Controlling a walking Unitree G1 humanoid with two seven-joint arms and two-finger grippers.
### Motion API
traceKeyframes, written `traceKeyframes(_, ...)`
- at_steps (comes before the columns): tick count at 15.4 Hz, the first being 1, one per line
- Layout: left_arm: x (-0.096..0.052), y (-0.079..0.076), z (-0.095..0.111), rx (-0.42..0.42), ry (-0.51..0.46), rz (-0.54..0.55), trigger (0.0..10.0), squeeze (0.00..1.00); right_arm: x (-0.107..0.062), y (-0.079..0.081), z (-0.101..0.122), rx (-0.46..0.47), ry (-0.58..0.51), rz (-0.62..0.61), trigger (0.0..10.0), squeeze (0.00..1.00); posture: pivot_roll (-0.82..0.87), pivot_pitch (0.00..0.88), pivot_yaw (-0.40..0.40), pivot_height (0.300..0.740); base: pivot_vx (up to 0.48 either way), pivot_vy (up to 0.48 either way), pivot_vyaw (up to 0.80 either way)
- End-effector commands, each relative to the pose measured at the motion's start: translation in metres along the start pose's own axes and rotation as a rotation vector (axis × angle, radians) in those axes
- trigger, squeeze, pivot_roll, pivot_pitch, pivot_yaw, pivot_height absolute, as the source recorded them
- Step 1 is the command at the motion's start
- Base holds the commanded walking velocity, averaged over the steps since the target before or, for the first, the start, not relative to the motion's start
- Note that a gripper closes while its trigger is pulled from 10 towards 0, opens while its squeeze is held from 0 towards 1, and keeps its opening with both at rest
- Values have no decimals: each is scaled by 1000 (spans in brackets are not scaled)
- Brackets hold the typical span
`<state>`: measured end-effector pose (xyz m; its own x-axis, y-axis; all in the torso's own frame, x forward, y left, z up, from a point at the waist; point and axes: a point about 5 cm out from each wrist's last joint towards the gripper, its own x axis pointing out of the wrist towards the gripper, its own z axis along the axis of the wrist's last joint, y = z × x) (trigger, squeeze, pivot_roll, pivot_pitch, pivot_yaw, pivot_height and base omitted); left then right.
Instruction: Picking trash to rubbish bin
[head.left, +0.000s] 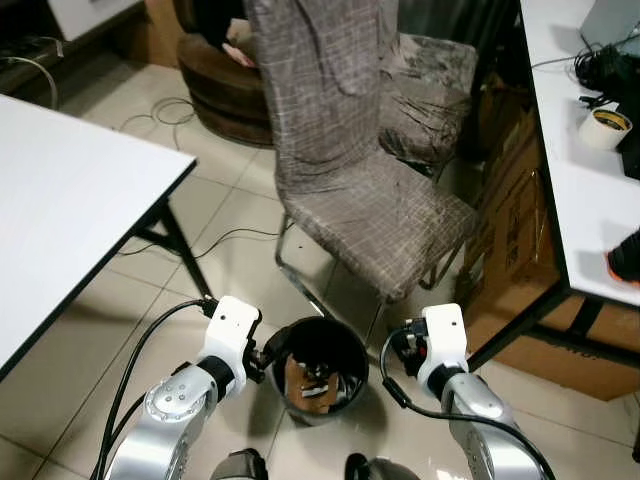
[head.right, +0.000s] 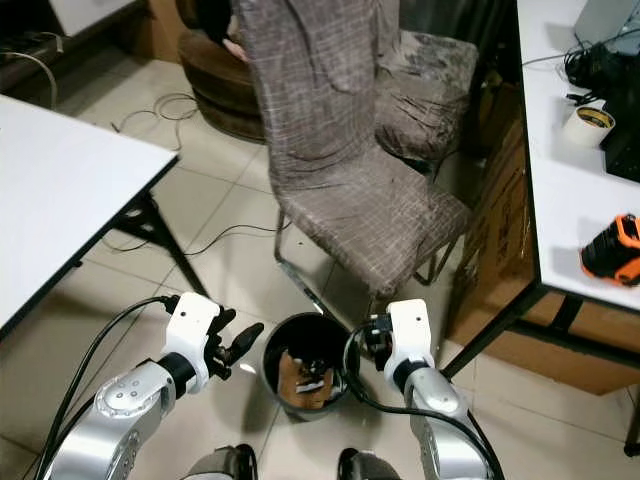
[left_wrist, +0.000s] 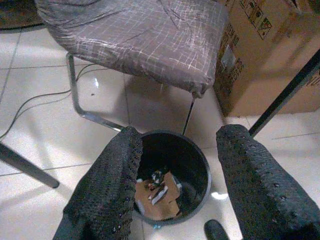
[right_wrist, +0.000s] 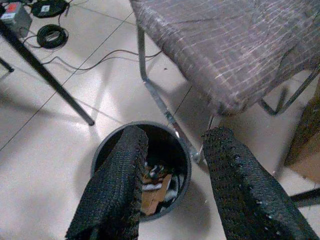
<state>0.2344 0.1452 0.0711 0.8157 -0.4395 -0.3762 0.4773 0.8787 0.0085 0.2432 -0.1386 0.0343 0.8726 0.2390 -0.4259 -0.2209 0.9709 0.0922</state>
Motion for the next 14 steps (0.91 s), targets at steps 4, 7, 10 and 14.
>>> traceKeyframes(4, -2, 1, -1, 17, 13, 1, 10000, 0, -3, 2, 3, 14, 8, -6, 10000, 0, -50, 90, -25, 740, -281, 0, 0)
traceKeyframes(7, -2, 1, -1, 21, 13, -5, 10000, 0, -3, 5, 3, 14, 16, 2, 10000, 0, -47, 84, -24, 740, -270, 0, 0)
traceKeyframes(10, -2, 1, -1, 25, 13, -10, 10000, 0, -2, 6, 2, 15, 21, 4, 10000, 0, -46, 77, -24, 740, -271, 0, 0)
traceKeyframes(14, -1, 2, 0, 30, 12, -11, 10000, 0, -3, 7, 1, 16, 25, 6, 10000, 0, -46, 70, -23, 740, -284, 0, 0)
